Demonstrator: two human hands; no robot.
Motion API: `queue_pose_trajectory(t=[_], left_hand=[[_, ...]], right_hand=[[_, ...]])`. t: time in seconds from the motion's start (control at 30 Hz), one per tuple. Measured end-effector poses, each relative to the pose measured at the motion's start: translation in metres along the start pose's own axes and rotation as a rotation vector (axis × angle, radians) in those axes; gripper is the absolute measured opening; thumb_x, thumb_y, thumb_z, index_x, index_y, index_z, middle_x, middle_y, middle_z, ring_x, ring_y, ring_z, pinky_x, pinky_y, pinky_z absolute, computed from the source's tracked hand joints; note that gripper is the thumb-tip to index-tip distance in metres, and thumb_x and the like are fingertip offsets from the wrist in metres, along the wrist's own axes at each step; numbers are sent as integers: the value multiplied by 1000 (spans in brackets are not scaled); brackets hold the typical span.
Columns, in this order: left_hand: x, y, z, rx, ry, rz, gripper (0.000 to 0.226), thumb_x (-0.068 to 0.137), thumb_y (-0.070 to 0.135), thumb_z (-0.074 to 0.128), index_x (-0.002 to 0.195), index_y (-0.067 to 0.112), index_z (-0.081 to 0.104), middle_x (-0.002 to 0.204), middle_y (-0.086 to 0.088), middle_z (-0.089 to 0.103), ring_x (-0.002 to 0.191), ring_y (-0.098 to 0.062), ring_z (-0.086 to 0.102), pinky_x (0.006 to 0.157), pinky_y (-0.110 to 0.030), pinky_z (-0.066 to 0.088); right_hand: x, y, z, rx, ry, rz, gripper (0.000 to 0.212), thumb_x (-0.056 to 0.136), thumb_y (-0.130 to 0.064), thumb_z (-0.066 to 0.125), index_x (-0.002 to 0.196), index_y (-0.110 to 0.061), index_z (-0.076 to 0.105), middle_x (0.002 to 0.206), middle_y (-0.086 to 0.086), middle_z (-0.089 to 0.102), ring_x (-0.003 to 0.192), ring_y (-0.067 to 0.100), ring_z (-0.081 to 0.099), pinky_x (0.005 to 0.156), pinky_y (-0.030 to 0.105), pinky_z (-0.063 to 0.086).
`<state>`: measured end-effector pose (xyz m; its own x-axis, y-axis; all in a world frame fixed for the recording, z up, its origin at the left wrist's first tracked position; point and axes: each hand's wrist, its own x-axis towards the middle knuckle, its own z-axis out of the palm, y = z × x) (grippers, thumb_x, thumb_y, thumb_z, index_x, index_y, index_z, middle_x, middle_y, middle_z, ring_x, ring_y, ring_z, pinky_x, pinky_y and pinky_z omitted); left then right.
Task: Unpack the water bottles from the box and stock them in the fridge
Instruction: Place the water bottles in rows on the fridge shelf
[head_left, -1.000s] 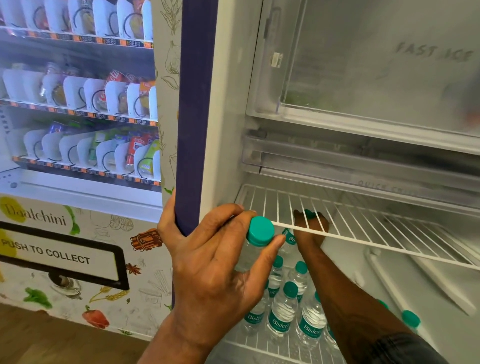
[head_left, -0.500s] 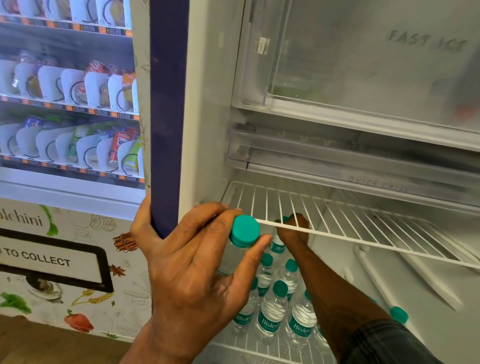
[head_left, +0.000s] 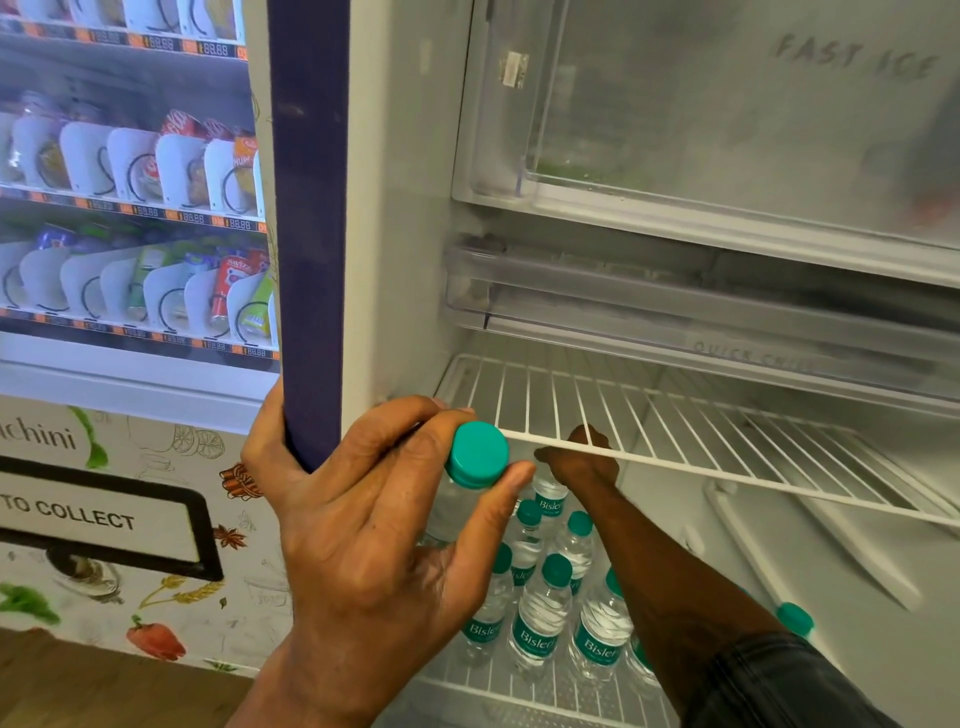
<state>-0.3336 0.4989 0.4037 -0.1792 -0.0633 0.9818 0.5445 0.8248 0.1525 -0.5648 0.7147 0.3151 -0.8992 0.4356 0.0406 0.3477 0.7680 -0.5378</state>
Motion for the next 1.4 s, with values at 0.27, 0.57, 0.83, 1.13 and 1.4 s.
queue_pose_trajectory(t=[0.27,0.57,0.83,1.13,1.4], left_hand=[[0,-4,1,-19,5,27,38,91,41,77,97,3,79,100,1,74,102,-11,62,106,-68,31],[2,-3,1,-23,22,52,34,91,39,77,97,6,79,106,15,60,102,-10,62,106,-67,31],[1,-3,1,-1,25,55,35,93,40,76,97,6,79,106,15,60,102,-8,62,107,-64,29],[1,-3,2,6,21,44,37,92,42,75,96,6,80,104,12,63,105,-5,60,112,-62,26],[1,-3,2,11,19,34,39,92,43,74,97,6,79,104,12,63,106,-5,59,115,-56,23]], right_hand=[[-2,0,5,13,-24,-7,42,80,-47,76,90,-19,46,83,0,49,83,21,58,66,29,43],[0,-4,14,80,-90,-44,44,80,-45,76,98,-19,45,93,0,50,95,24,61,70,29,44],[1,-5,14,75,-101,-80,43,82,-45,74,94,-20,42,90,0,50,81,18,52,67,28,42],[5,-6,17,123,-128,-91,41,80,-44,76,93,-19,46,85,-2,51,76,16,52,56,24,40],[13,-2,24,39,-144,-100,41,83,-55,69,91,-21,47,91,2,59,80,19,60,68,31,49]])
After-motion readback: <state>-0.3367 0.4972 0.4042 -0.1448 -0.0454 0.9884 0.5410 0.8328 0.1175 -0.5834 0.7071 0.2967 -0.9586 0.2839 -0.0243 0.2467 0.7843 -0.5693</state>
